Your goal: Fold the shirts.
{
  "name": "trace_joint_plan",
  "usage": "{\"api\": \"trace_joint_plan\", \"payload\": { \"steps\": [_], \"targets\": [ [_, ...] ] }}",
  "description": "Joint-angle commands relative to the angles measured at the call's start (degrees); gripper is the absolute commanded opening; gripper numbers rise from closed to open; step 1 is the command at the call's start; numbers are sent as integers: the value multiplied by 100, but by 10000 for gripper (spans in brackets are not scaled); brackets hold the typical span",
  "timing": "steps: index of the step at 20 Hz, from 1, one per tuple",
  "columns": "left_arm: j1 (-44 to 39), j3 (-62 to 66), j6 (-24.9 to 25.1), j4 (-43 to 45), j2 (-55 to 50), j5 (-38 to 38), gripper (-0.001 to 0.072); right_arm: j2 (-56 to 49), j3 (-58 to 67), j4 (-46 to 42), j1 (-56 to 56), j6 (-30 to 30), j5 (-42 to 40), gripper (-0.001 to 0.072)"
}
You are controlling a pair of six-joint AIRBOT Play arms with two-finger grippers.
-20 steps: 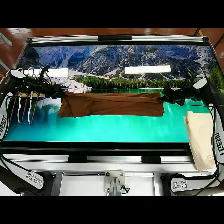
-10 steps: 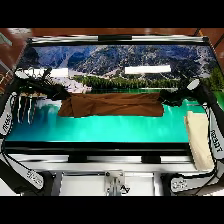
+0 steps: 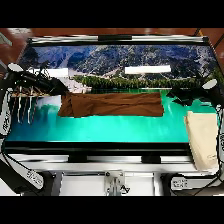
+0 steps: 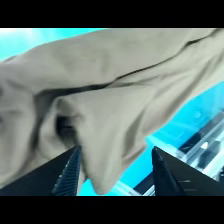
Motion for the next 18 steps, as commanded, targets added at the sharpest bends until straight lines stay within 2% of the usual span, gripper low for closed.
{"api": "trace_joint_plan", "payload": {
  "steps": [1, 8, 13, 14, 16, 17, 18],
  "targets": [
    [0, 136, -44, -166, 9, -63, 535, -426, 4, 695, -199, -219, 258, 624],
    [-13, 138, -46, -170, 9, -63, 532, -1016, 4, 1263, 22, -404, 490, 624],
    [-74, 138, -46, -170, 9, -90, 532, -1172, 4, 1239, 310, -92, 317, 621],
    [-85, 138, -44, -168, 9, -116, 532, -1165, 4, 1248, 345, -149, 323, 539],
    [-107, 138, -44, -170, 9, -186, 532, -1119, 7, 1279, 341, -195, 391, 121],
    [-114, 138, -44, -170, 9, -203, 532, -1025, 4, 1281, 341, -310, 428, 71],
    [-131, 138, -44, -173, 9, -212, 527, -881, 4, 1283, 343, -490, 455, 71]
  ]
}}
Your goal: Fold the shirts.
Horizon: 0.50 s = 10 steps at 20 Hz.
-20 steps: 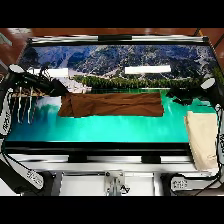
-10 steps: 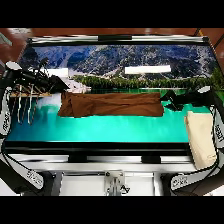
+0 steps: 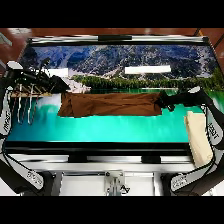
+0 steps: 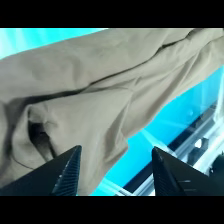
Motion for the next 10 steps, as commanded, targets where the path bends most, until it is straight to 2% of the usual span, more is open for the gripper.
{"api": "trace_joint_plan", "payload": {
  "steps": [1, 3, 5, 6, 7, 8, 10],
  "targets": [
    [-52, 7, 0, -24, 4, -61, 483, 361, 13, 83, 28, -306, 146, 71],
    [-122, 7, 7, -407, 13, -52, 362, 833, 13, 83, 31, -321, 210, 71],
    [-249, 4, 66, -841, 74, -9, 172, 1392, 13, 87, 31, -313, 337, 71],
    [-367, 4, 66, -990, 127, -4, 114, 1696, 13, 87, 31, -249, 426, 71],
    [-527, 0, 66, -981, 199, 57, 97, 1976, 13, 87, 31, -155, 511, 71],
    [-745, -2, 68, -979, 269, 166, 34, 2271, 13, 87, 31, -59, 619, 71],
    [-1270, -2, 61, -977, 367, 468, 28, 2817, 13, 85, 31, 166, 881, 71]
  ]
}}
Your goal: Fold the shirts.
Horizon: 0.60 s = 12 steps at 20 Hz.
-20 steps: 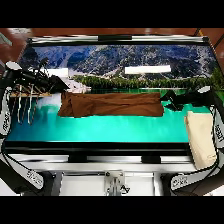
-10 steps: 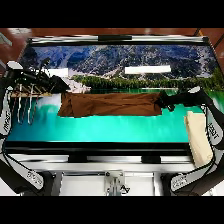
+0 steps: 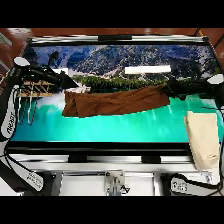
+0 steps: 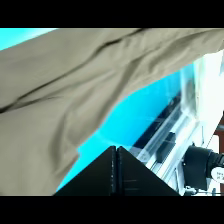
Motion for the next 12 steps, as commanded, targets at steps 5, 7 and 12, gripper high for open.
{"api": "trace_joint_plan", "payload": {
  "steps": [5, 7, 12],
  "targets": [
    [-1705, -188, -214, 116, 153, 1123, 28, 1961, 4, 13, 2, 920, 748, 71],
    [-2120, -378, -258, 116, 153, 1290, 27, 2302, 4, 13, 2, 1126, 857, 71],
    [-3187, -664, -345, 72, 92, 2159, 29, 2715, 4, -120, 2, 1419, 1165, 71]
  ]
}}
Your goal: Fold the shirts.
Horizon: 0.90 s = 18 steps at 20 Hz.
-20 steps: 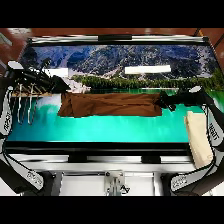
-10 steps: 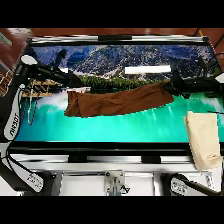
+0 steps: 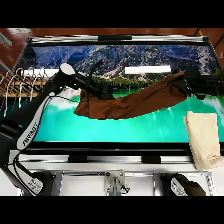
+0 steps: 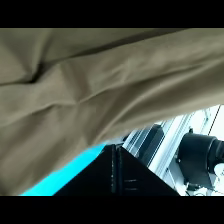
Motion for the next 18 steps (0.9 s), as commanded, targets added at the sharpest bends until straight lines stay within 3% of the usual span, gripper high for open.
{"api": "trace_joint_plan", "payload": {
  "steps": [1, 4, 7, 12, 15, 18],
  "targets": [
    [-835, -138, -61, -4, -101, 756, 29, 249, 4, -190, 2, 293, 275, 71],
    [-1421, -136, -101, -129, -352, 1316, 29, 249, 4, -210, 2, 343, 315, 71],
    [-1692, -133, -452, -210, -614, 2022, 29, 256, 4, 9, 2, 315, 627, 71],
    [-1683, -122, -341, -1213, -839, 2396, 28, 256, 4, 17, 2, 317, 699, 71],
    [-1220, -15, 57, -1043, -636, 1633, 25, 254, 4, -107, 2, 319, 481, 71],
    [-481, -15, -116, 334, 37, 892, 25, 192, 7, 109, 68, 221, -81, 70]
  ]
}}
